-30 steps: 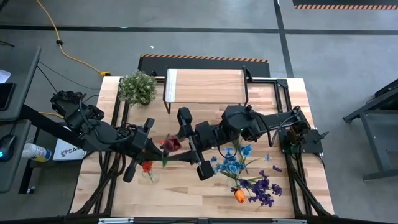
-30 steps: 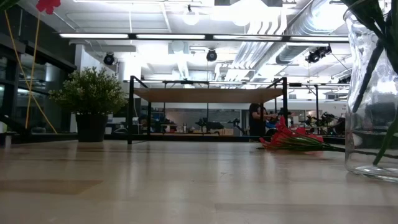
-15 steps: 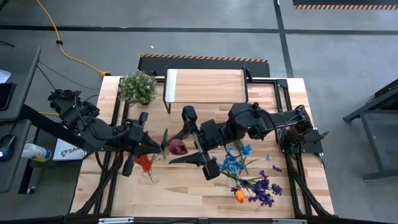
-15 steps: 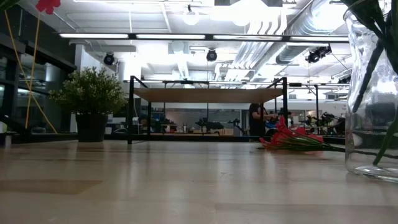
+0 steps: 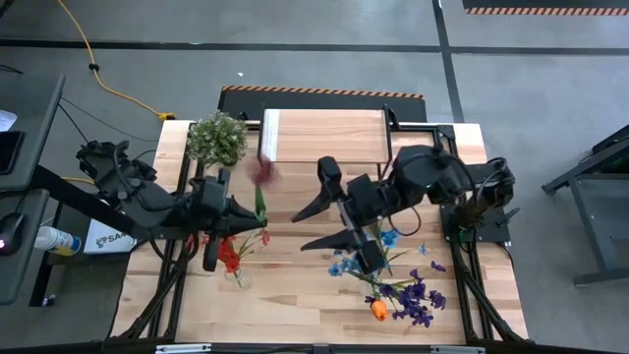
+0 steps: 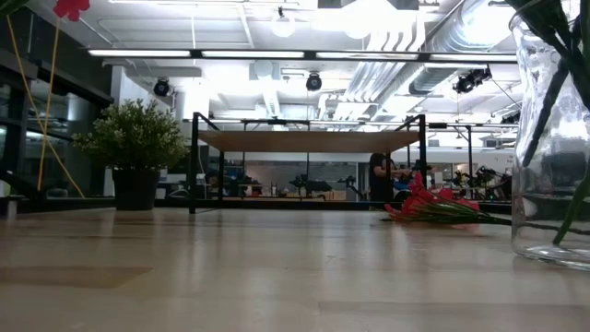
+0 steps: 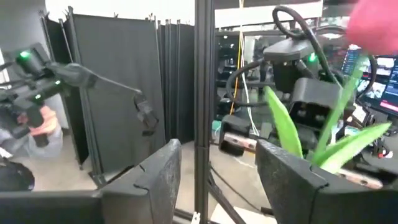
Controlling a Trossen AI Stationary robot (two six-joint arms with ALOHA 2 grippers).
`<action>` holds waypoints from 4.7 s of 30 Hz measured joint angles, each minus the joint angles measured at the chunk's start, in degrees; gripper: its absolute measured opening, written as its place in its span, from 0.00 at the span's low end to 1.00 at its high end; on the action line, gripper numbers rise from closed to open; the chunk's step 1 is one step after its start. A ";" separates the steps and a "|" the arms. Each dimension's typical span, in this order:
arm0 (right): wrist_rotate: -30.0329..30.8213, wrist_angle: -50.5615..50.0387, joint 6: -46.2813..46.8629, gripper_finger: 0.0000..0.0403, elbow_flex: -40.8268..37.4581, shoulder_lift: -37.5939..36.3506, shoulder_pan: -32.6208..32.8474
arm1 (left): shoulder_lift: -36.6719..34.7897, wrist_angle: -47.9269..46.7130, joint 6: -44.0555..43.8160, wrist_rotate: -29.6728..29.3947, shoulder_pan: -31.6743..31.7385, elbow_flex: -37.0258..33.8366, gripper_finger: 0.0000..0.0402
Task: Pick and place flowers into a vace then onto a shelf
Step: Put the red flower into the left transparent vase
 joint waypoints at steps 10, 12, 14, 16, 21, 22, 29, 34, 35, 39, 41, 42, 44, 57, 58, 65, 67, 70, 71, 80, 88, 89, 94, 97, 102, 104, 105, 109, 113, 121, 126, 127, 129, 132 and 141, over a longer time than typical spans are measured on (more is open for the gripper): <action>-0.15 -13.18 -0.15 0.50 -0.07 -4.86 -0.02 | 0.02 2.63 -2.72 -7.49 -4.24 0.00 0.07; -0.16 -15.36 -0.06 0.50 -0.07 -5.71 0.01 | 0.02 1.87 -4.52 -9.73 -6.32 0.00 0.07; -0.16 -17.38 0.01 0.50 -0.07 -6.52 0.11 | 0.04 1.88 -6.20 -13.15 -9.01 0.00 0.07; -0.16 -18.88 0.01 0.50 -0.07 -7.23 0.11 | 0.04 1.98 -7.81 -16.96 -12.24 0.00 0.07; -0.16 -20.34 -0.36 0.50 -0.07 -7.85 0.09 | 0.13 1.87 -11.65 -26.95 -21.33 0.00 0.07; -0.16 -20.40 -0.87 0.50 -0.07 -7.85 0.09 | 0.35 1.92 -12.30 -29.00 -23.11 0.02 0.07; -0.09 -22.41 -3.86 0.50 -0.07 -7.82 -0.08 | 4.16 1.98 -17.38 -40.11 -33.18 0.04 0.07; 0.04 -22.37 -5.39 0.50 -0.07 -7.82 -0.07 | 8.38 1.88 -18.21 -46.20 -37.56 0.04 0.07; 0.05 -22.37 -5.73 0.50 -0.07 -7.82 -0.07 | 9.26 1.80 -18.21 -47.12 -38.01 0.01 0.07; 0.10 -21.88 -6.44 0.50 -0.08 -7.80 -0.07 | 12.29 1.47 -18.21 -51.13 -39.35 0.00 0.07; 0.10 -21.31 -6.40 0.50 -0.07 -7.80 -0.07 | 13.70 0.75 -18.24 -52.83 -40.08 0.00 0.07; 0.10 -21.19 -6.40 0.50 -0.09 -7.80 -0.07 | 14.39 0.53 -18.22 -53.85 -40.26 0.00 0.07; 0.10 -20.93 -6.40 0.50 -0.09 -7.80 -0.07 | 15.72 -0.11 -18.36 -54.66 -40.30 0.00 0.07; 0.10 -20.62 -6.25 0.50 -0.09 -7.80 -0.04 | 22.16 -23.31 -42.89 -55.28 -40.13 -0.04 0.07; 0.10 -20.61 -6.25 0.50 -0.07 -7.80 -0.04 | 22.54 -25.58 -44.88 -55.17 -40.13 -0.03 0.07; 0.08 -19.13 -6.23 0.50 -0.08 -7.80 -0.04 | 24.41 -41.40 -59.92 -50.00 -39.15 -0.02 0.07; 0.10 -18.75 -6.22 0.50 -0.07 -7.78 -0.04 | 24.83 -44.11 -63.59 -48.39 -38.55 -0.58 0.07; 0.12 -18.24 -6.22 0.50 -0.09 -7.78 -0.04 | 24.52 -44.17 -65.04 -48.44 -37.78 -3.90 0.07; 0.18 -18.19 -6.22 0.50 -0.08 -7.78 -0.04 | 24.52 -43.98 -66.26 -48.35 -37.75 -5.16 0.07; 2.79 -18.05 -6.22 0.49 -0.08 -7.76 -0.04 | 22.58 -44.06 -78.68 -48.81 -37.44 -16.12 0.07; 3.36 -18.06 -5.96 0.49 -0.08 -7.76 -0.02 | 21.06 -44.13 -79.26 -48.37 -35.68 -20.24 0.07; 3.36 -18.04 -5.67 0.49 -0.08 -7.76 -0.03 | 20.98 -44.24 -79.22 -48.09 -35.33 -20.69 0.07; 3.36 -18.04 -4.45 0.48 -0.09 -7.76 -0.04 | 20.52 -44.11 -79.53 -45.68 -34.75 -22.56 0.07; 3.37 -18.04 -4.51 0.49 -0.08 -7.76 -0.04 | 20.58 -44.11 -79.67 -44.75 -34.90 -23.22 0.07; 3.36 -18.04 -4.55 0.49 -0.07 -7.76 -0.04 | 20.57 -44.11 -79.70 -43.97 -34.86 -23.30 0.07; 3.36 -18.03 -4.63 0.48 -0.07 -7.76 -0.04 | 20.57 -44.13 -79.80 -43.92 -34.88 -23.30 0.07; 3.36 -18.04 -4.67 0.48 -0.09 -7.76 -0.04 | 20.57 -44.11 -80.11 -43.90 -34.88 -23.28 0.07; 3.36 -18.04 -4.69 0.49 -0.07 -7.74 -0.04 | 20.57 -44.13 -81.16 -43.90 -34.86 -23.30 0.07; 3.36 -18.04 -4.69 0.48 -0.09 -7.74 -0.04 | 20.58 -44.08 -83.90 -44.11 -34.88 -25.27 0.07; 3.36 -18.04 -4.69 0.49 -0.07 -7.74 -0.09 | 20.59 -44.15 -92.34 -45.10 -34.88 -29.77 0.07; 3.36 -18.04 -4.69 0.48 -0.07 -7.74 -0.07 | 20.59 -44.00 -93.02 -43.72 -34.88 -29.88 0.07; 3.36 -18.04 -4.69 0.48 -0.07 -7.74 -0.07 | 20.59 -43.88 -93.14 -43.05 -34.88 -29.90 0.07; 3.36 -18.04 -4.69 0.48 -0.08 -7.74 -0.07 | 20.59 -43.69 -93.25 -41.93 -34.88 -29.90 0.07; 3.36 -18.04 -4.69 0.48 -0.08 -7.74 -0.08 | 20.59 -43.33 -93.40 -40.28 -34.91 -29.90 0.07; 3.36 -18.04 -4.71 0.48 -0.08 -7.74 -0.07 | 20.61 -42.09 -93.68 -35.78 -34.91 -29.92 0.09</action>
